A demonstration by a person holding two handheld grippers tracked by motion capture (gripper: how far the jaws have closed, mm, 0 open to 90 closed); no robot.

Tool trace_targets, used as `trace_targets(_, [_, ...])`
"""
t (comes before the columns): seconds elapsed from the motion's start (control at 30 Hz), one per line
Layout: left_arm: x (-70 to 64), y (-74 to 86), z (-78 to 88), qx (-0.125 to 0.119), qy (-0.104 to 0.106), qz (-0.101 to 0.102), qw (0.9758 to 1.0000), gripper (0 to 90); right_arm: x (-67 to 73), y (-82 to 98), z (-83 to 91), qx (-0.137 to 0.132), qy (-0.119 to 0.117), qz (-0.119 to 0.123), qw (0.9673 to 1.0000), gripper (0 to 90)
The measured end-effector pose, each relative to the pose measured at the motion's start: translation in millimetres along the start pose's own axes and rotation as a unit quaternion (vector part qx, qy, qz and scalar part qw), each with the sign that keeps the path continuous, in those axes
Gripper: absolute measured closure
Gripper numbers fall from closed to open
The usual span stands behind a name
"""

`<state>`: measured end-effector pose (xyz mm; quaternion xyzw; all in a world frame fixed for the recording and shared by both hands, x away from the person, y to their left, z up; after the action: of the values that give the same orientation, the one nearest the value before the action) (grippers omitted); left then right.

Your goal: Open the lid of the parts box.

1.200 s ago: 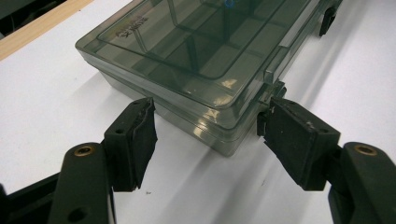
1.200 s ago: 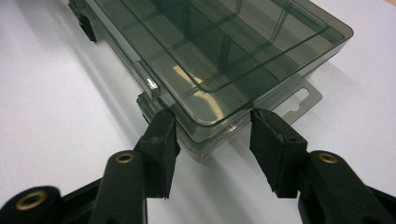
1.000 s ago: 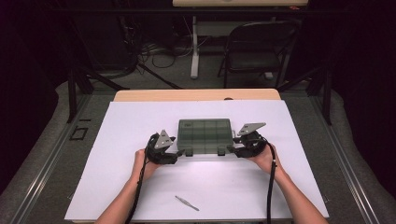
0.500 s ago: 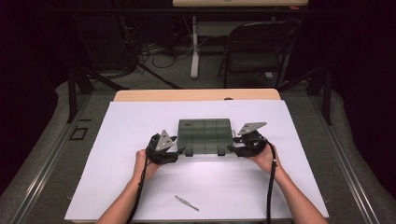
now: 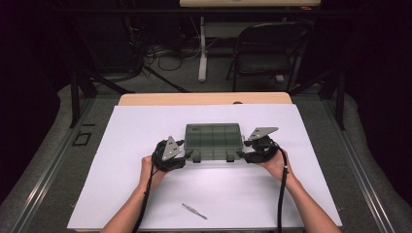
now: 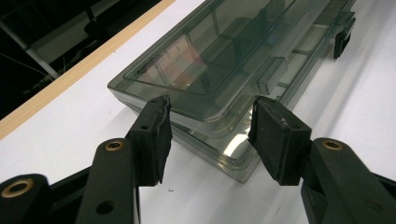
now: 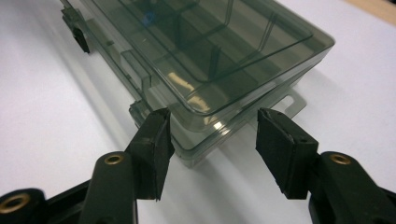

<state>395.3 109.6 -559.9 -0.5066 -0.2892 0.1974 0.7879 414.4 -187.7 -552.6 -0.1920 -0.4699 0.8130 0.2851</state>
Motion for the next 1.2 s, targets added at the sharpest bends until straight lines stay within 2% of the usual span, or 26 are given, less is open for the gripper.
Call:
trace_targets(0.17, [-0.4,-0.4,0.5,-0.007,-0.004,-0.003,1.0000,48.8,1.7,-3.8,2.8,-0.017,0.016,0.022,0.9995,46.4])
trace_targets(0.27, [-0.4,-0.7,0.9,-0.009,-0.005,-0.002,0.9999,49.2,3.3,-4.8,3.2,-0.018,0.023,0.038,0.9989,47.8])
trace_targets(0.47, [-0.3,-1.9,1.4,-0.016,-0.012,-0.005,0.9998,50.4,6.3,-8.2,4.5,-0.037,0.033,0.052,0.9974,50.2])
trace_targets(0.97, [-0.4,-3.2,-1.5,-0.020,-0.035,-0.013,0.9991,52.0,7.9,-9.5,5.4,-0.041,0.048,0.060,0.9962,51.5])
trace_targets(1.0, [-0.3,-3.3,-1.4,-0.021,-0.035,-0.013,0.9991,52.0,8.1,-9.8,5.1,-0.048,0.050,0.060,0.9958,51.7])
trace_targets(1.2, [0.7,-4.5,-0.7,-0.025,-0.038,-0.012,0.9989,53.4,9.2,-11.7,6.0,-0.051,0.057,0.070,0.9946,52.6])
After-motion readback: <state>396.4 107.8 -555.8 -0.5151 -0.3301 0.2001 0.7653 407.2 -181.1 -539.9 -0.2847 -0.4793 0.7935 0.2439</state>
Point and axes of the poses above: each handheld gripper's, and its own axes: z roughly backward along the jaws, y roughly out of its underside, x roughly to its left, the point moved 4 cm from there along -z, roughly forward along the jaws, and after that the axes turned 12 degrees about -x, right-handed, at the moved point
